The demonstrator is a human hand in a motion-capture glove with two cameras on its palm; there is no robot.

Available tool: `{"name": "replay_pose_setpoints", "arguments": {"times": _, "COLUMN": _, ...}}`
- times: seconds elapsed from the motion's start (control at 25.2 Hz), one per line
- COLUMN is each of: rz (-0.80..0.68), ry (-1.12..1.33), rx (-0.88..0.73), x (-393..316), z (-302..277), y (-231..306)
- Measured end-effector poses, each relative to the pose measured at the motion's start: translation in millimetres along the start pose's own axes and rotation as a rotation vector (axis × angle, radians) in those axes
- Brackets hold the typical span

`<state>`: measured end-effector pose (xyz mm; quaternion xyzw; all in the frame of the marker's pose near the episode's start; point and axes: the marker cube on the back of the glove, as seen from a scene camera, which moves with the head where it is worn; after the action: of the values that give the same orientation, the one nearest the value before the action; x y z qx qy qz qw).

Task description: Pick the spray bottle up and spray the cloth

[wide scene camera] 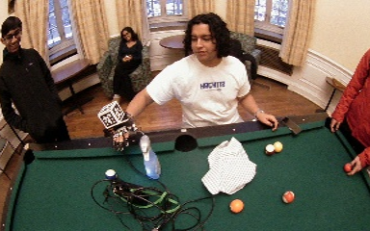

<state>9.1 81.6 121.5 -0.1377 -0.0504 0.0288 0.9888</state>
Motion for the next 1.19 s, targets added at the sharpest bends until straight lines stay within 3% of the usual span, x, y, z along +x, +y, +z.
{"name": "replay_pose_setpoints", "arguments": {"times": 0.4, "rz": -0.030, "ry": -0.394, "rx": -0.026, "x": -23, "z": 29, "y": -25}}
{"name": "replay_pose_setpoints", "arguments": {"times": 0.71, "rz": -0.030, "ry": -0.544, "rx": -0.026, "x": -36, "z": 43, "y": -48}}
{"name": "replay_pose_setpoints", "arguments": {"times": 1.19, "rz": 0.057, "ry": -0.702, "rx": 0.237, "x": -29, "z": 48, "y": -62}}
